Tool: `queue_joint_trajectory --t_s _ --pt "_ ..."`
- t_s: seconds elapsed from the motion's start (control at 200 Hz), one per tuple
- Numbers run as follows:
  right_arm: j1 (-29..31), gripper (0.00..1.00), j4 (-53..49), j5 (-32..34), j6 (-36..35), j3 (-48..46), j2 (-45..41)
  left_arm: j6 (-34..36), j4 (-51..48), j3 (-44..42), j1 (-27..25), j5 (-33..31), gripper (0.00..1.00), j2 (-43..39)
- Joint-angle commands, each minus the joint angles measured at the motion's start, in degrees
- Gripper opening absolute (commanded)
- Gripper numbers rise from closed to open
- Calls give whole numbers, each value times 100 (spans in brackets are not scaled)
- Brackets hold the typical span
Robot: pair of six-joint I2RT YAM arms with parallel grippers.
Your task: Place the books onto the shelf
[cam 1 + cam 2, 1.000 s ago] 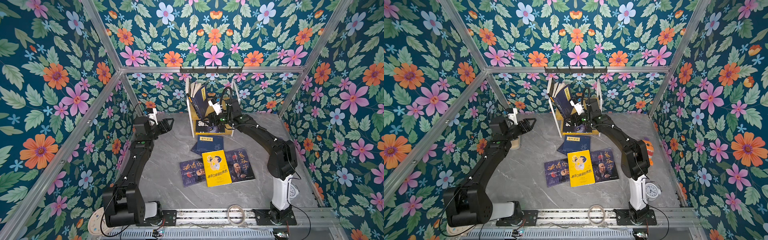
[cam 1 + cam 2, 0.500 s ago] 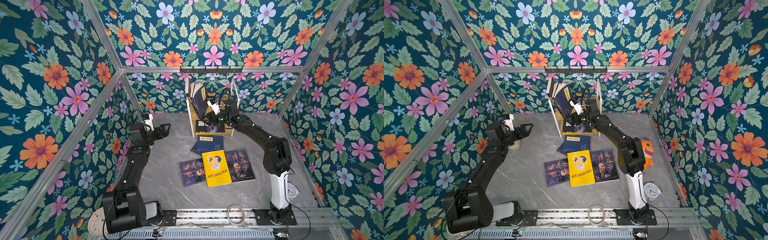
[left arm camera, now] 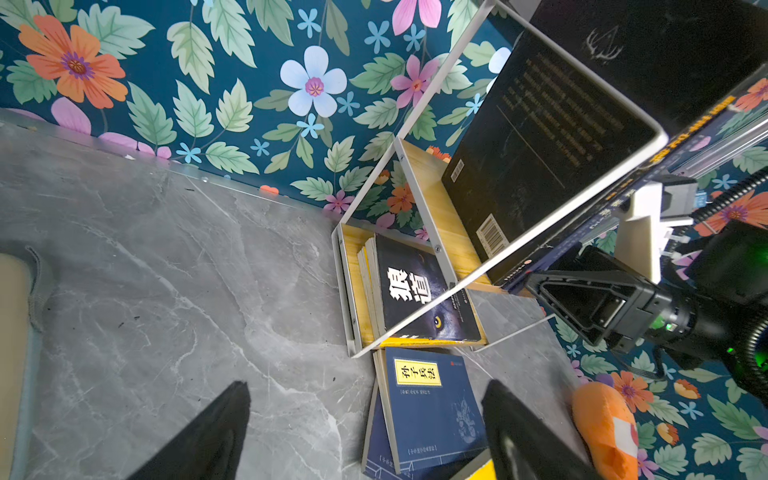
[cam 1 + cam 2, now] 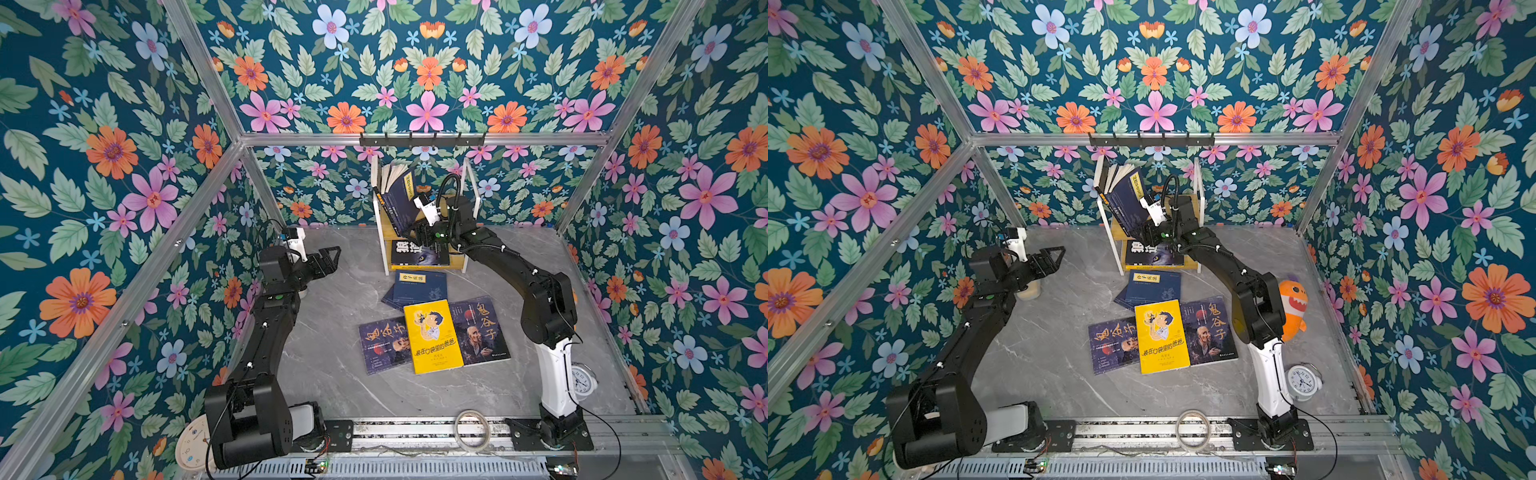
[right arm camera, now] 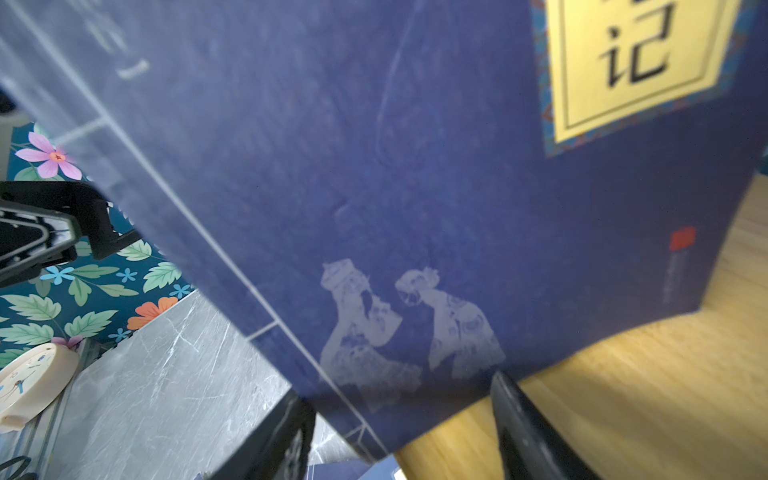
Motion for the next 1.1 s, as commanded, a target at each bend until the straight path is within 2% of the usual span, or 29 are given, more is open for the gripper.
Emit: queue_joint_trajectory --t_s 0.0,0.16,0.33,0.425,0.555,0.74,0.92,1.01,1.095 --pt "-11 66 -429 151 112 -2 74 45 158 -6 16 -4 89 -35" --pt "-8 66 -429 0 77 -55 7 52 166 -22 16 -13 89 -26" --pt "-10 73 -400 -92 18 -461 -465 97 90 -23 7 -1 90 -35" --pt "-1 76 -266 -70 85 -1037 -988 288 -214 98 -100 -12 91 -19" --pt "72 79 -210 170 213 -2071 -1906 696 -1149 439 -488 25 91 155" --pt "166 78 -139 703 739 -3690 -3256 267 -1079 -15 -1000 268 91 361" --pt "321 71 -11 1161 1308 -5215 -4337 -1 -823 -288 -1559 398 92 767" --pt "383 63 104 1258 1683 -5882 -4740 -431 -424 -486 -1751 527 92 1009" --pt "421 51 259 1311 2031 -6455 -4989 -777 -100 -645 -1900 591 91 1204"
